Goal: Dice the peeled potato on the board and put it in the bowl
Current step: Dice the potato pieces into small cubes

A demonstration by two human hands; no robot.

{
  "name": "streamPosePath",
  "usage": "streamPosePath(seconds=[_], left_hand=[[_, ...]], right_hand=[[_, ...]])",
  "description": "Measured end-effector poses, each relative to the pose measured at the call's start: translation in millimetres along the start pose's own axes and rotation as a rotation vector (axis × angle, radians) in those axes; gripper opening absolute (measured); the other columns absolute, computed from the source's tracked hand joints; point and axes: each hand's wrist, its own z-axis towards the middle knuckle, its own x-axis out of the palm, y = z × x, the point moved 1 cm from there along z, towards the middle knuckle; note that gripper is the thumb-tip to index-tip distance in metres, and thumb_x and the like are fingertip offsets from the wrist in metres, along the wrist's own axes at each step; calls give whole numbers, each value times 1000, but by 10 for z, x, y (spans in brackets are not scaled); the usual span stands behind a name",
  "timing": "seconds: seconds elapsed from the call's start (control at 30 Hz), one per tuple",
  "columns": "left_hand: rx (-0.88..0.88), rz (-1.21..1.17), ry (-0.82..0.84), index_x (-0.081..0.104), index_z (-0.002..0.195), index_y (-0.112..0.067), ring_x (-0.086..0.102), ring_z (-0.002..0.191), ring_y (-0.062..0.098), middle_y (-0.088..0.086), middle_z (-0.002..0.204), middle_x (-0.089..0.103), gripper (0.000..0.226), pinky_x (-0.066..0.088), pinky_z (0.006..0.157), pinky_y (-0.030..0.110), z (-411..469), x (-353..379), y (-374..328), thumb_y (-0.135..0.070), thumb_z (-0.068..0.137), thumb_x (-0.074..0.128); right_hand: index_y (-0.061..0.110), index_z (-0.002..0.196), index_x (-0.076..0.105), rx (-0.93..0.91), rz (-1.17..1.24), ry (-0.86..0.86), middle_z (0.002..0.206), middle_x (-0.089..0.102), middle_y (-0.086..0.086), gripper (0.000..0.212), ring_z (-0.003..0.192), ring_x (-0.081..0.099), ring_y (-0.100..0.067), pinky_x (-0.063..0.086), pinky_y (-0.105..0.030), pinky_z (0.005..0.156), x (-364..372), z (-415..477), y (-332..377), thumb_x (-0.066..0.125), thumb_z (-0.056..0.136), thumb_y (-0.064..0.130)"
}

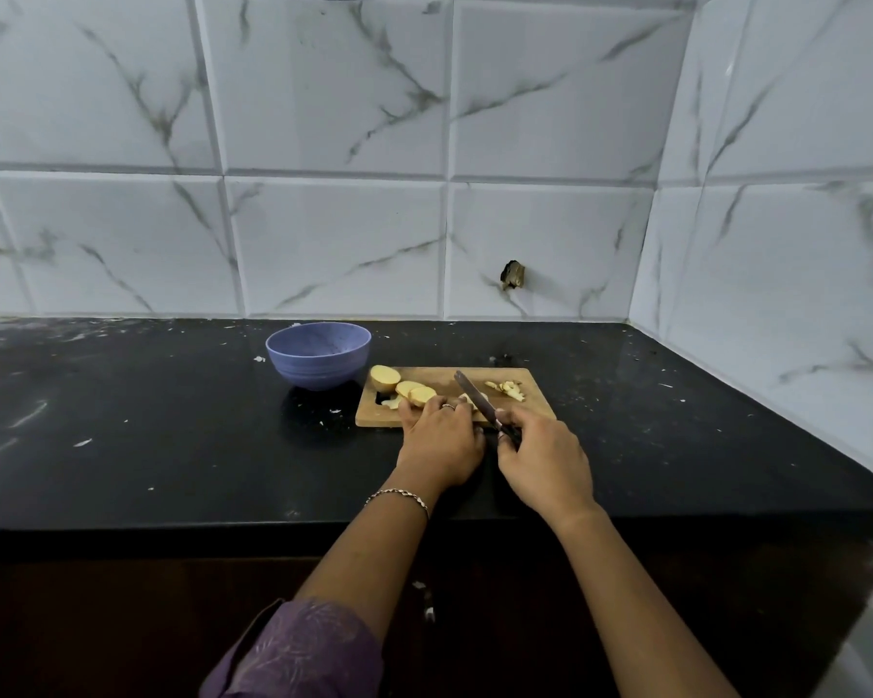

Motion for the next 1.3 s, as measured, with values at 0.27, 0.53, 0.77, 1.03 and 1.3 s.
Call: streamPosePath(seconds=[0.27, 0.53, 0.77, 1.03, 1.3], left_hand=[[13, 26, -13, 50, 125, -15, 31, 138, 24, 5, 134, 56, 37, 7, 112, 59, -25, -27, -22, -37, 101, 34], [39, 61, 6, 44, 134, -16, 28, 140, 24, 4, 143, 50, 36, 4, 112, 61, -18, -27, -8, -24, 101, 34], [49, 75, 11, 46, 132, -16, 28, 139, 24, 3, 142, 50, 35, 4, 112, 62, -57, -60, -25, -20, 97, 39], [8, 56, -5, 48, 133, -18, 23, 142, 22, 2, 145, 47, 37, 1, 112, 61, -72, -56, -42, -30, 101, 33], [-66, 44, -50, 47, 140, -16, 7, 150, 22, 0, 160, 27, 45, -2, 115, 59, -85, -77, -32, -40, 102, 38]], right_hand=[[21, 104, 62, -103, -164, -10, 93, 68, 2, 15, 88, 67, -20, 54, -34, 75, 107, 20, 124, 55, 92, 14], [18, 113, 63, -159, -259, 79, 104, 68, -2, 21, 99, 63, -22, 48, -31, 76, 47, 166, 214, 55, 94, 15], [20, 117, 63, -236, -316, 88, 105, 69, -1, 27, 100, 63, -20, 50, -32, 80, 56, 142, 224, 56, 92, 10], [19, 112, 63, -113, -201, 80, 106, 66, -1, 22, 101, 61, -22, 42, -29, 72, 29, 151, 197, 55, 93, 13], [21, 109, 61, 31, -49, 33, 100, 66, 2, 15, 98, 62, -23, 41, -29, 71, 124, 102, 165, 56, 95, 17]])
